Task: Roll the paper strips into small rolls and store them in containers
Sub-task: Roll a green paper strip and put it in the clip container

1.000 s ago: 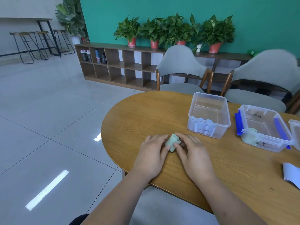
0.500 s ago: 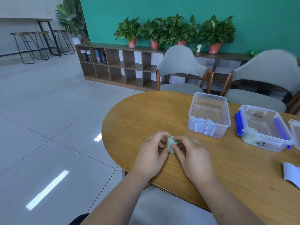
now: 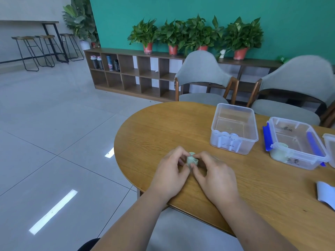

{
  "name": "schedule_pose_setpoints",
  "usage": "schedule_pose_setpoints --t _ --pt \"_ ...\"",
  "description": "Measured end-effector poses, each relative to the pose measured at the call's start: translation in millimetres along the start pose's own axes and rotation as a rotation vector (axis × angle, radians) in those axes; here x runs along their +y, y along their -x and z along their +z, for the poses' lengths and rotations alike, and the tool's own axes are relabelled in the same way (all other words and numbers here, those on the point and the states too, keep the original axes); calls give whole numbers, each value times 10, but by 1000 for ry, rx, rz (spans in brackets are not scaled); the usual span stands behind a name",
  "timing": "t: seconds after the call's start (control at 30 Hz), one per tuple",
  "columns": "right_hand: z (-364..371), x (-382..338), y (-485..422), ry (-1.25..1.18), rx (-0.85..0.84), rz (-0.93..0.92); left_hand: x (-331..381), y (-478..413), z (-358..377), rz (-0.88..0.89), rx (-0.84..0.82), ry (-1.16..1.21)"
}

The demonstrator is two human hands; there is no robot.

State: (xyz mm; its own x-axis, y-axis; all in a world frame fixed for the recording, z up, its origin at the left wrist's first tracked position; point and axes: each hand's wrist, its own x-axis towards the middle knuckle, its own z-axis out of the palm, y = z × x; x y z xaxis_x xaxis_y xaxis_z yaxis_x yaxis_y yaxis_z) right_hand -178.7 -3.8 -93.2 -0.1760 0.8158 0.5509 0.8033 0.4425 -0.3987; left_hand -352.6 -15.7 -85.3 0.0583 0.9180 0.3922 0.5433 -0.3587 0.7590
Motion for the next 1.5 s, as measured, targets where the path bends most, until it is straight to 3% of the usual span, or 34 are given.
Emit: schedule_pose_setpoints --t 0.3,0.5,0.6,0.7,0.83,1.13,1.5 --pt "17 2 18 65 28 -70 119 -29 -37 -155 -16 129" --pt "-104 -34 58 -27 39 -48 281 -226 -82 -434 -99 138" --pt "-299 -31 51 -116 18 -2 496 -259 -99 -627 -188 414" --pt "-506 5 61 -208 -33 32 707 -257 -109 -708 -211 591" --pt "-780 99 119 -188 -43 -4 980 -197 -98 -734 -284 693" --pt "-1384 253 250 -166 25 -55 1454 -142 161 -703 -261 760" --pt "-1782 704 286 -71 37 -20 1794 -440 559 -692 -474 723"
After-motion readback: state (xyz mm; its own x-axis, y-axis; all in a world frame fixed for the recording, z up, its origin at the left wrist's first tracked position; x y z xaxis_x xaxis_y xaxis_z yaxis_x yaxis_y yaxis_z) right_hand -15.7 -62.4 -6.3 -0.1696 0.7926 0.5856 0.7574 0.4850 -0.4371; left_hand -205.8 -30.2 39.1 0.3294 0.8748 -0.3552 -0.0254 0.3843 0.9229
